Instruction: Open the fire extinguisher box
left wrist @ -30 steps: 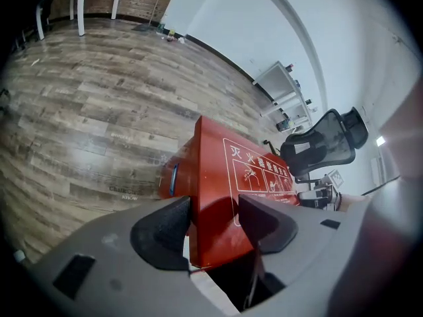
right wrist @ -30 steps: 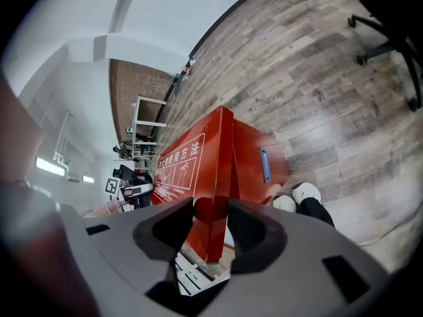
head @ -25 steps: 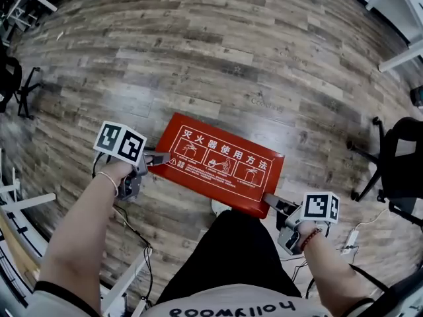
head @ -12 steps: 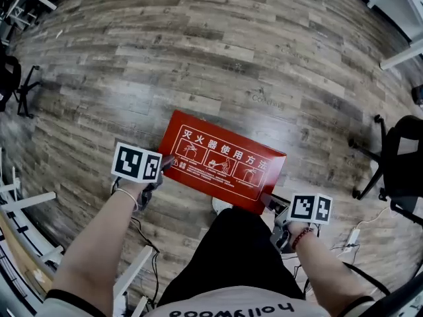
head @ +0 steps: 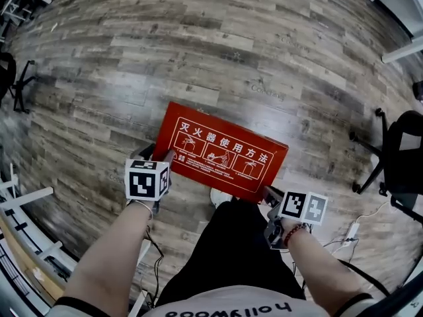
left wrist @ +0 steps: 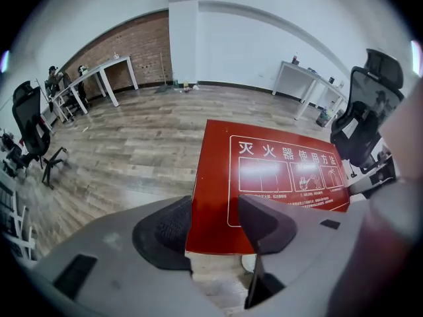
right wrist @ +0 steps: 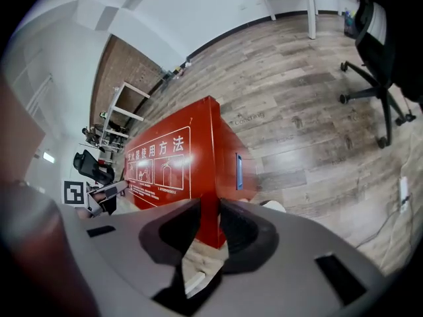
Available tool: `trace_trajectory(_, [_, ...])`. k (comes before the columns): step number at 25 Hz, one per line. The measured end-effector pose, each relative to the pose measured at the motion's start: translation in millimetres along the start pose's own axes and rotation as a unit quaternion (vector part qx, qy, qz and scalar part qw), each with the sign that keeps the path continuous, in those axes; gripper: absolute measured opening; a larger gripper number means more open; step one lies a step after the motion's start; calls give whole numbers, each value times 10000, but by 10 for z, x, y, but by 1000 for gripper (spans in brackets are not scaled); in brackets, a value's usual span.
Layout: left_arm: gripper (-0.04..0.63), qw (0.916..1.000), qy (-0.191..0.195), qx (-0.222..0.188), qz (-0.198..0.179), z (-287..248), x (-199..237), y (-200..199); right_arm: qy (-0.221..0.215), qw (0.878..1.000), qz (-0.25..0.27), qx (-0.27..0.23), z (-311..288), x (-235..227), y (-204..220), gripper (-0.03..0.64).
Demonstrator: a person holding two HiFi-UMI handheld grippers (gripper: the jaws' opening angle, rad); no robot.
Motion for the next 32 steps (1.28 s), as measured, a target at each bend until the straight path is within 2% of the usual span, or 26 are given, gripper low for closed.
trace_trajectory(3, [204,9996,-167,-212,-82,22,-61,37,201,9993,308,-49,7,48,4,88])
trace_trajectory(5, [180,9987,-250,-304,-339,39,-126,61,238,9986,469,-14,9,64,5,87])
trace_trajectory(8, [52,9960,-359,-336,-750,69,-209,87,127,9982,577,70,13,66,-11,87])
trace_trajectory(9, [52,9957,-396,-371,-753,87,-214,93,79,9982,587,99,13,59,-20,87])
trace_trajectory(15, [52,9966,-465,-580,-362,203,-131,125,153,9961,835,248,51,10,-32,81])
trace_trajectory(19, [52,9967,-450,-662,-94,284,-137,100,305,9950,949,75,157,12,-69,53])
trace_trajectory(23, [48,9963,-367,-773,60,423,-214,83,279,9942,1038,-64,285,34,-120,32])
trace_trajectory(25, [41,9945,-227,-972,330,542,-291,22,177,9938,1091,-150,380,78,-171,25])
trace_trajectory(28, [29,9868,133,-1459,693,773,-450,-146,-114,9938,1055,-337,552,221,-280,23])
trace_trajectory(32, [8,9761,644,-1972,653,1158,-688,-414,-585,9904,1061,-667,842,525,-430,21])
Point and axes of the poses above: the fingertips, and each gripper's own axes: z backward along the fingers, x to its left, y out of its underside, the point moved 9 cm from there along z, backward along the fingers, and after that the axes turned 12 degrees about -x, right-handed, at the moved point
